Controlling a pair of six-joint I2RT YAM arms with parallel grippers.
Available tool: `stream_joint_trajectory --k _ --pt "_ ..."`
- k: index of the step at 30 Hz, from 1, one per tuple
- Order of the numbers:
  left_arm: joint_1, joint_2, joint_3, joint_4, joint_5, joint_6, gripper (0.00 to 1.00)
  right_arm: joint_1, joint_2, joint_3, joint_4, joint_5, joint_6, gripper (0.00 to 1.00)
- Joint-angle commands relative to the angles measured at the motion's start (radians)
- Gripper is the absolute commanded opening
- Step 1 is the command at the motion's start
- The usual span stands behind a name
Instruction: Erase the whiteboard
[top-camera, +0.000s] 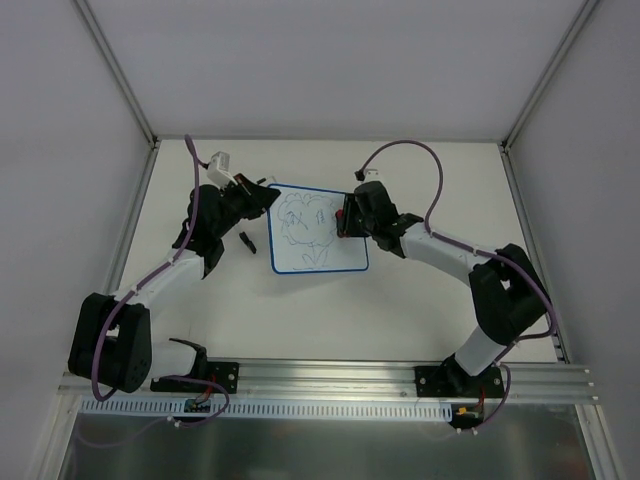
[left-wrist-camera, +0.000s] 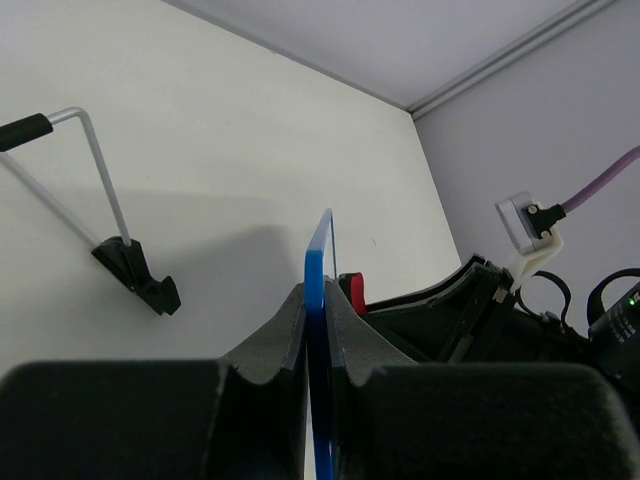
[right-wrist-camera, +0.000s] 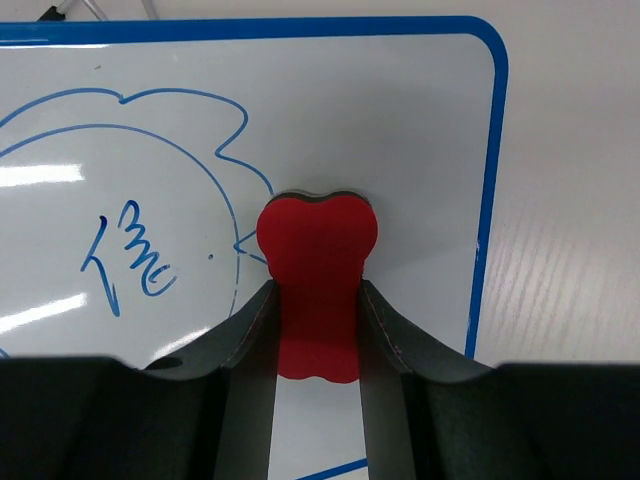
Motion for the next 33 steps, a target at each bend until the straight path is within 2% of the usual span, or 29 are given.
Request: stream_joint_trajectory --k 1,3,4,10,14,17,21,27,33 --pt "-0.043 -0.026 0.007 0.031 0.084 0.032 0.00 0.024 0.052 0.035 0.132 -0.105 0.037 0.00" --pt "-0.061 -0.018 0.012 0.026 0.093 0.030 0.00 0.052 0.057 0.070 0.138 -0.115 0.028 0.00" --pt "-0.068 -0.016 0.015 0.023 0.098 0.035 0.00 0.060 0.058 0.084 0.138 -0.174 0.021 0.00" --pt "-0.091 -0.001 0.032 -0.008 0.159 0.014 0.00 0.104 0.025 0.161 0.098 -0.308 -0.014 0.00" --pt "-0.098 -0.003 0.035 -0.040 0.165 0.001 0.00 0.103 0.009 0.165 0.008 -0.300 -0.020 0.00" --pt "-0.103 -0.010 0.032 -0.048 0.160 0.012 0.00 0.075 0.017 0.101 0.000 -0.259 0.019 0.00" --pt "-0.101 -0.015 0.043 -0.068 0.163 0.038 0.00 -0.058 0.051 -0.002 -0.003 -0.270 0.093 0.00" --pt "-0.103 -0.007 0.069 -0.089 0.209 0.093 0.00 -0.175 0.086 -0.082 -0.065 -0.297 0.055 0.00" --pt "-0.104 0.013 0.073 -0.101 0.226 0.118 0.00 -0.145 0.097 -0.013 -0.144 -0.374 -0.018 0.00"
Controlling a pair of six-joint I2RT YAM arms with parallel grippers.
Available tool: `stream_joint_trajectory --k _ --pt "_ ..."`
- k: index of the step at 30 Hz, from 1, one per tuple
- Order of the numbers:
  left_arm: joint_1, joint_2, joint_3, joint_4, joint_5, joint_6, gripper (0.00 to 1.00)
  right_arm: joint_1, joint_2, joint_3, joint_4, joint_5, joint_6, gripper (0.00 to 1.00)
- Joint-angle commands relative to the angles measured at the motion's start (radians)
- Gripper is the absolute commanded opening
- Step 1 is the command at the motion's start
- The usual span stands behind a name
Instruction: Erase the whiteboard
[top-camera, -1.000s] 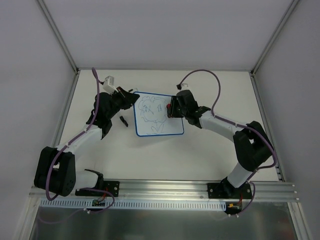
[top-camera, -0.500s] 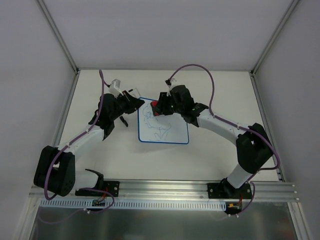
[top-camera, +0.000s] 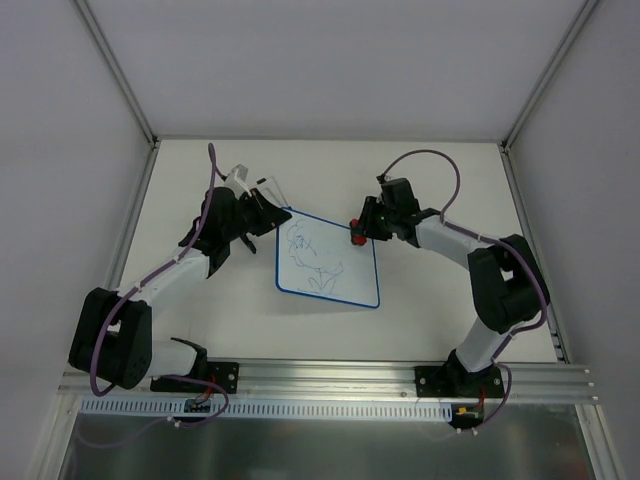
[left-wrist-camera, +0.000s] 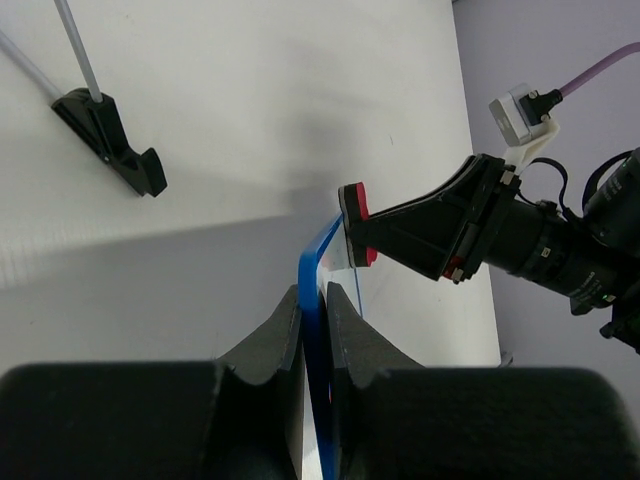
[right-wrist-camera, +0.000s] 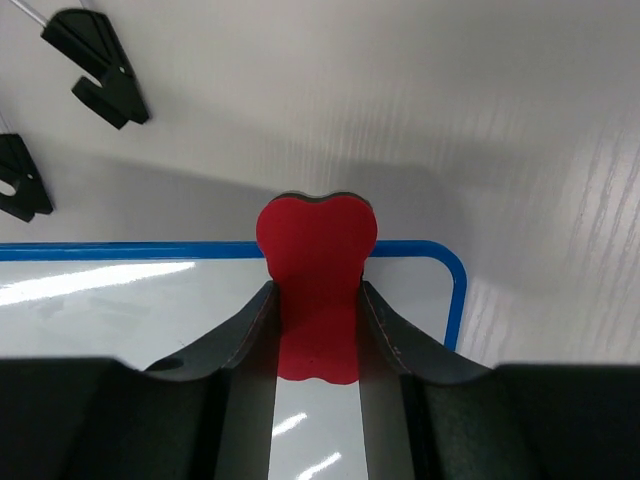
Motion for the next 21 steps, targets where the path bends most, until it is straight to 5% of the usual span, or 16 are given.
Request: stream_joint_trajectory --k 1,15,21 --pt "-0.050 -0.008 0.055 0.117 0.171 0.153 0.00 0.071 0.034 0.073 -0.150 -0.066 -0.073 0.00" --pt "-0.059 0.018 0.118 0.117 0.143 0.183 0.00 0.290 0.091 0.540 -0.610 -0.109 -0.218 0.00" --pt "-0.059 0.022 0.141 0.117 0.108 0.193 0.00 0.298 0.063 0.464 -0.605 0.003 -0.181 0.00"
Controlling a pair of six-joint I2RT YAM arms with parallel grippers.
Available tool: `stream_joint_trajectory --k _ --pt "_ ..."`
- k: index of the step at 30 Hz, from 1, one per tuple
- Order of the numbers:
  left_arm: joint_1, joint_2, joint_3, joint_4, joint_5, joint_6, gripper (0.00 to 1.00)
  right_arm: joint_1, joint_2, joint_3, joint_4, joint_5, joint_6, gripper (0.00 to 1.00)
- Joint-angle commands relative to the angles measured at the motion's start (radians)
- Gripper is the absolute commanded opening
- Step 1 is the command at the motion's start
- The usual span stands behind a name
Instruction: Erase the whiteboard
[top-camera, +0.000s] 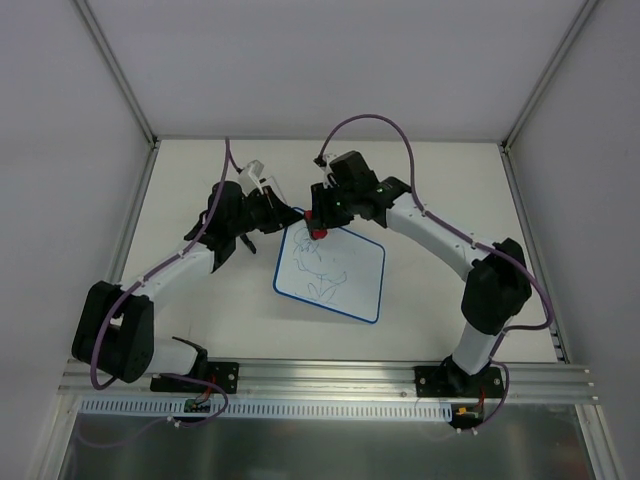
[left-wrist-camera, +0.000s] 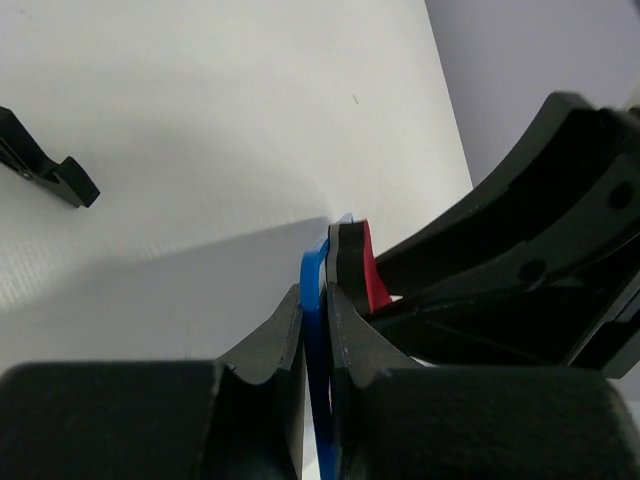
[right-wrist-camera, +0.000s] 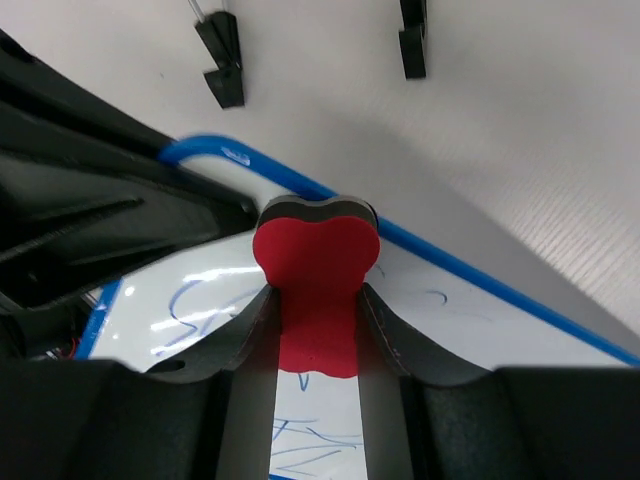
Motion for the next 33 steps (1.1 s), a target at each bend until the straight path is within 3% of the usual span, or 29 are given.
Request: stream_joint_trajectory --k 1,8,14,19,26,33 --pt "-0.021 -0.010 0.077 0.134 -0.005 0.118 0.00 0.025 0.000 -0.108 -0.119 0.034 0.009 0.00" --pt "-0.021 -0.003 0.109 0.135 -0.027 0.127 0.00 -0.079 -0.131 -0.513 0.196 0.070 0.120 0.00" --pt "-0.021 -0.004 0.121 0.135 -0.006 0.141 0.00 -0.154 -0.112 -0.630 0.294 0.084 0.125 0.00" --pt "-0.021 -0.009 0.117 0.135 0.020 0.150 0.00 -0.136 -0.093 -0.534 0.288 0.007 0.118 0.00" --pt "-0.021 -0.006 0.130 0.140 0.077 0.188 0.00 -0.018 -0.014 -0.200 0.064 -0.068 0.028 0.00" --pt "-0.021 -0.007 0.144 0.138 0.096 0.224 0.00 0.048 0.028 -0.036 -0.024 -0.093 0.005 0.00"
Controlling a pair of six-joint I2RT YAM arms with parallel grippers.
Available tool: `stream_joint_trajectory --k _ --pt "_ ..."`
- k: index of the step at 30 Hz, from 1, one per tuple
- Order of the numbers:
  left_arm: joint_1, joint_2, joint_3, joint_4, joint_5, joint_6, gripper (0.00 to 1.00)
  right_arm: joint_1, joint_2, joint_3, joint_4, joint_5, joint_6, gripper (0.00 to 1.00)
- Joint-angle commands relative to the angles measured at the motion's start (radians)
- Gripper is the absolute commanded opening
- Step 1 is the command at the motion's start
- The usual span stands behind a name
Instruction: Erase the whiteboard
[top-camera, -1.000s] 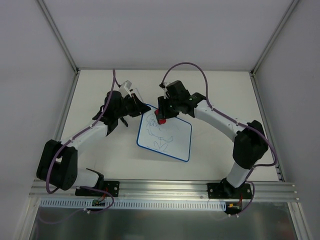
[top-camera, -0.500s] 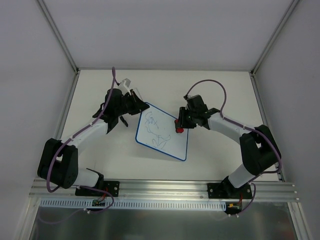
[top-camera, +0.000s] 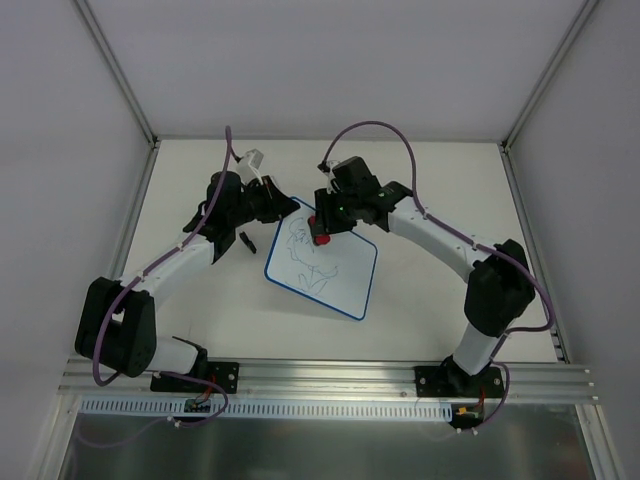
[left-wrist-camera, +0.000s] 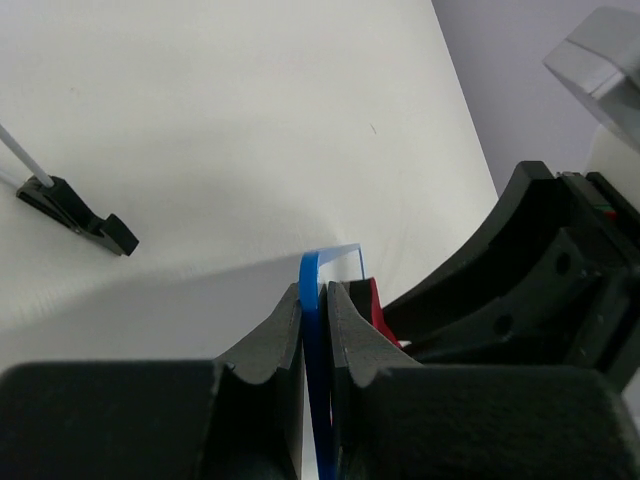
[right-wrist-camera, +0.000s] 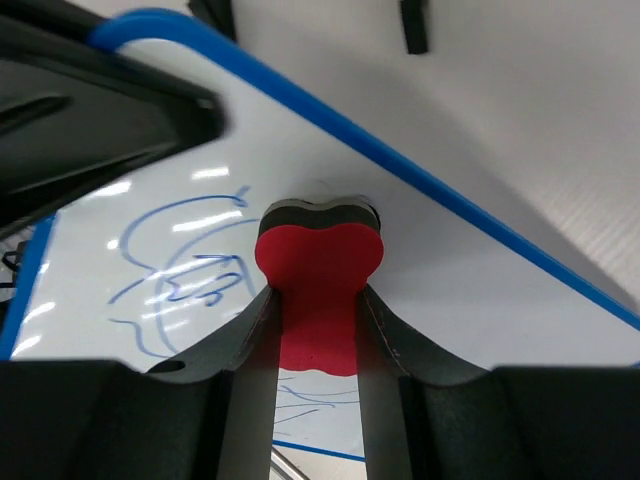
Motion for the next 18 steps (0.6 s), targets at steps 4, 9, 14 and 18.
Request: stream_joint_trajectory --k 4,9,14,18 --pt "-0.036 -0.026 0.079 0.183 0.162 0.148 0.00 0.081 0.053 0.095 -0.054 -0.081 -0.044 0.00" --pt "-0.036 -0.032 0.079 0.181 0.148 0.162 0.00 0.059 0.049 0.037 -0.035 -0.011 -0.015 0.00" --pt "-0.036 -0.034 0.082 0.178 0.139 0.158 0.00 -0.038 -0.022 -0.253 0.148 0.028 0.051 0.00" --pt "-0.036 -0.032 0.088 0.178 0.139 0.160 0.00 -0.083 -0.089 -0.455 0.284 0.071 0.081 0.00"
